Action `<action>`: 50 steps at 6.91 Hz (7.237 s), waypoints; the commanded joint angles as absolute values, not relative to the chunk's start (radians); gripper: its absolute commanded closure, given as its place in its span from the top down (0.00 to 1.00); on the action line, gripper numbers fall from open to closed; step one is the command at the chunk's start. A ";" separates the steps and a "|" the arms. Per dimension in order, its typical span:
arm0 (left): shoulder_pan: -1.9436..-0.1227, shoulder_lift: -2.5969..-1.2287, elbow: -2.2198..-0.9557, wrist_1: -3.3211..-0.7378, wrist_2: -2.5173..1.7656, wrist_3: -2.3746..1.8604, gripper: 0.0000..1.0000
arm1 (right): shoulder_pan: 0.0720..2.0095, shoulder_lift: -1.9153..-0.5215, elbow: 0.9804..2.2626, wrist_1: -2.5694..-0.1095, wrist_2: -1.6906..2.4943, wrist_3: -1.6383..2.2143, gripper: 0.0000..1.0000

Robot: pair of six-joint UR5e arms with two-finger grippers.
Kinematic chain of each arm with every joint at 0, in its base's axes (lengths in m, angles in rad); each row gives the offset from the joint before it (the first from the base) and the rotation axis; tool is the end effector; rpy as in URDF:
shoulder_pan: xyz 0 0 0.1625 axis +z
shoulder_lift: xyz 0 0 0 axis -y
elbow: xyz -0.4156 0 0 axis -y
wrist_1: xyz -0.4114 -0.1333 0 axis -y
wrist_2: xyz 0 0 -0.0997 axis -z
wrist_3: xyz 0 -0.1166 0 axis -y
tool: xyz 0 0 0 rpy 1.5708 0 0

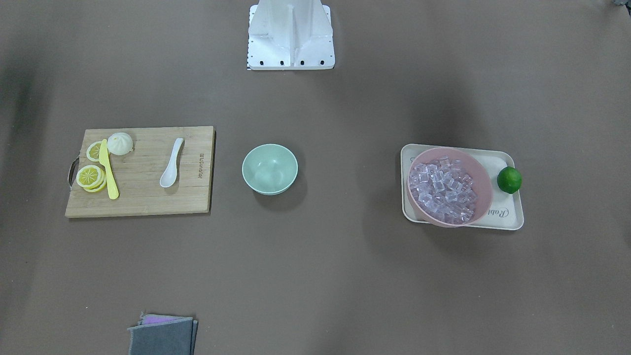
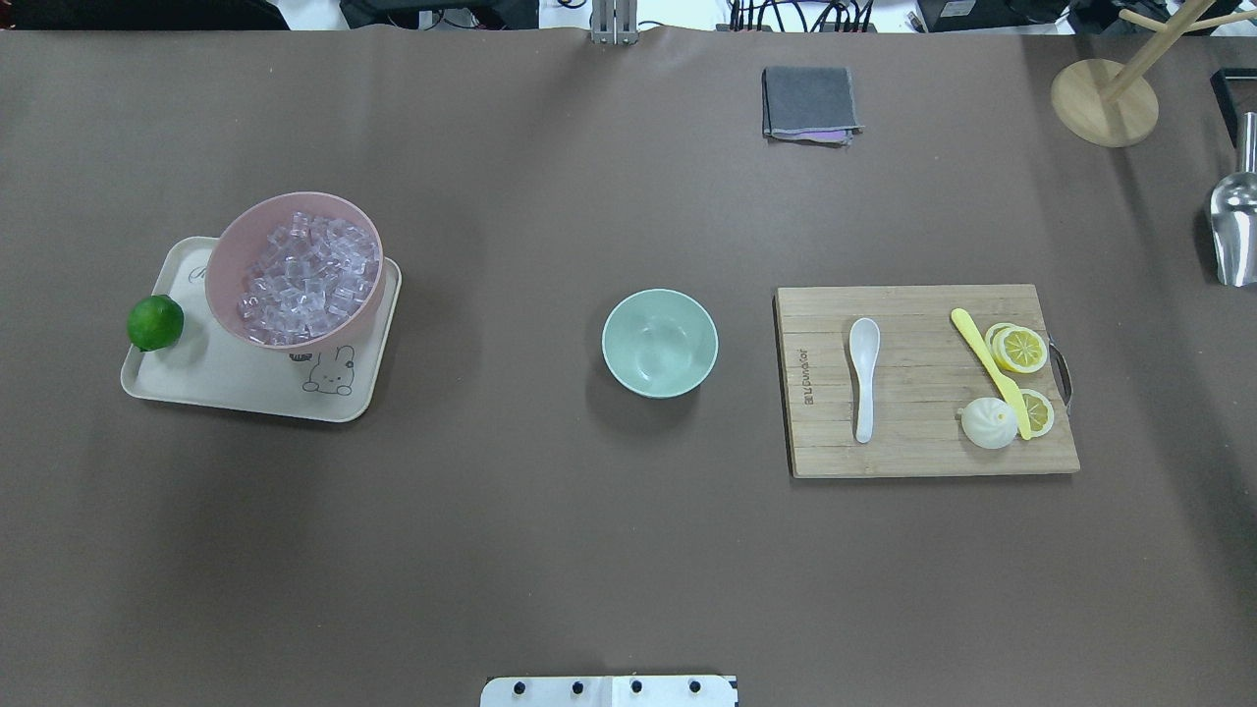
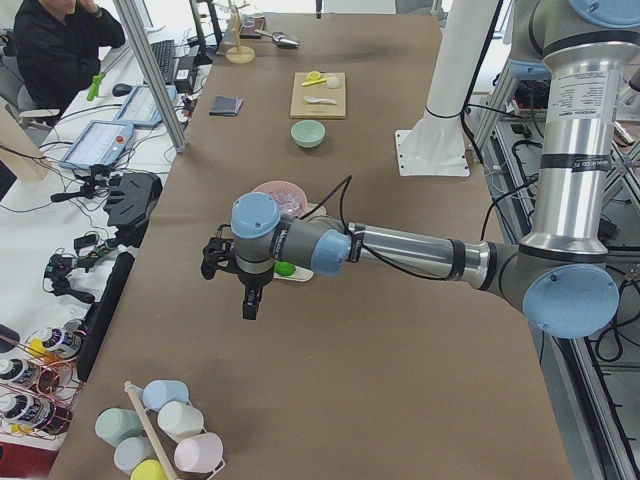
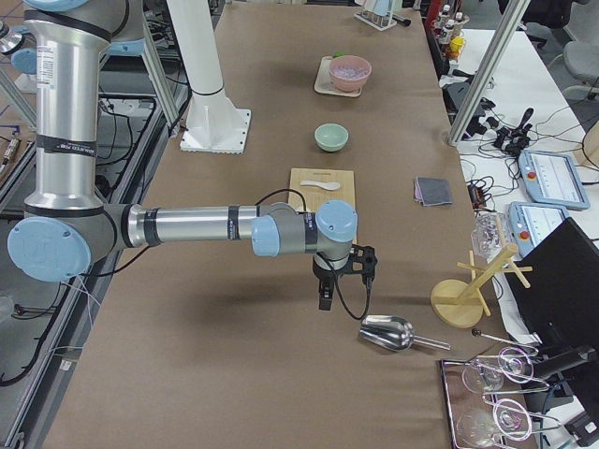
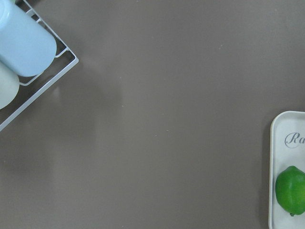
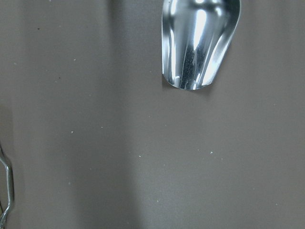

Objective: Put spoon and ice into bowl

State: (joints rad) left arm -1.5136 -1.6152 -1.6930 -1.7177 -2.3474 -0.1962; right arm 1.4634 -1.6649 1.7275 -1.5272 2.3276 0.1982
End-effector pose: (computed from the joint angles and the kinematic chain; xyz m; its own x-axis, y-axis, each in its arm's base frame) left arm -0.0204 -0.5467 0.5578 0.6970 0.0665 -0.7140 0.0831 0.9815 0.1725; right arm 0.0015 -0.4826 0.6243 0.7220 0.0473 0.6902 -0.0363 0.9989 -0.0305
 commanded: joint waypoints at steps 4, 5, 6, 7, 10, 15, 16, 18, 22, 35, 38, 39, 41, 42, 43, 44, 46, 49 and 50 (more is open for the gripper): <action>-1.405 -1.799 -1.713 -1.934 -2.348 -0.316 0.98 | 1.451 -1.631 1.730 -1.497 2.379 0.198 1.00; -1.402 -1.840 -1.715 -1.937 -2.347 -0.322 0.98 | 1.451 -1.628 1.736 -1.497 2.390 0.195 1.00; -1.364 -1.841 -1.713 -1.937 -2.345 -0.390 0.98 | 1.442 -1.623 1.740 -1.496 2.394 0.199 1.00; -1.339 -1.842 -1.718 -1.940 -2.344 -0.531 0.98 | 1.437 -1.596 1.718 -1.497 2.387 0.199 1.00; -1.136 -1.845 -1.798 -1.947 -2.066 -0.731 0.98 | 1.436 -1.602 1.659 -1.360 2.433 0.205 1.00; -0.914 -1.894 -1.761 -1.950 -1.919 -0.910 0.97 | 1.366 -1.521 1.678 -1.250 2.481 0.478 1.00; -0.890 -1.896 -1.761 -1.950 -1.886 -0.913 0.97 | 1.326 -1.493 1.706 -1.252 2.470 0.565 1.00; -0.851 -1.898 -1.744 -1.951 -1.853 -0.911 0.97 | 1.215 -1.459 1.774 -1.252 2.401 0.768 1.00; -0.822 -1.907 -1.684 -1.962 -1.850 -0.896 0.80 | 1.073 -1.415 1.845 -1.252 2.304 1.015 1.00; -0.799 -1.885 -1.658 -1.960 -1.850 -0.893 0.31 | 0.830 -1.348 1.911 -1.252 2.094 1.261 1.00; -0.811 -1.888 -1.715 -1.954 -1.858 -0.894 0.00 | 0.810 -1.350 1.924 -1.253 2.063 1.272 1.00; -0.848 -1.894 -1.724 -1.953 -1.862 -0.894 0.00 | 0.770 -1.348 1.927 -1.253 2.036 1.273 1.00; -0.905 -1.901 -1.739 -1.956 -1.937 -0.894 0.00 | 0.671 -1.350 1.933 -1.265 1.949 1.288 1.00; -0.916 -1.908 -1.764 -1.956 -1.959 -0.899 0.00 | 0.651 -1.364 1.928 -1.267 1.934 1.287 0.97; -0.916 -1.920 -1.769 -1.956 -1.959 -0.907 0.00 | 0.634 -1.388 1.921 -1.267 1.927 1.279 0.88; -0.914 -1.925 -1.769 -1.954 -1.959 -0.908 0.00 | 0.620 -1.408 1.914 -1.266 1.910 1.255 0.85; -0.914 -1.933 -1.776 -1.956 -1.960 -0.910 0.00 | 0.611 -1.404 1.872 -1.266 1.907 1.180 0.85; -0.908 -1.933 -1.785 -1.960 -1.960 -0.929 0.00 | 0.612 -1.375 1.824 -1.266 1.890 1.157 0.79; -0.890 -1.971 -1.781 -1.962 -1.960 -1.021 0.00 | 0.614 -1.359 1.818 -1.267 1.891 1.155 0.79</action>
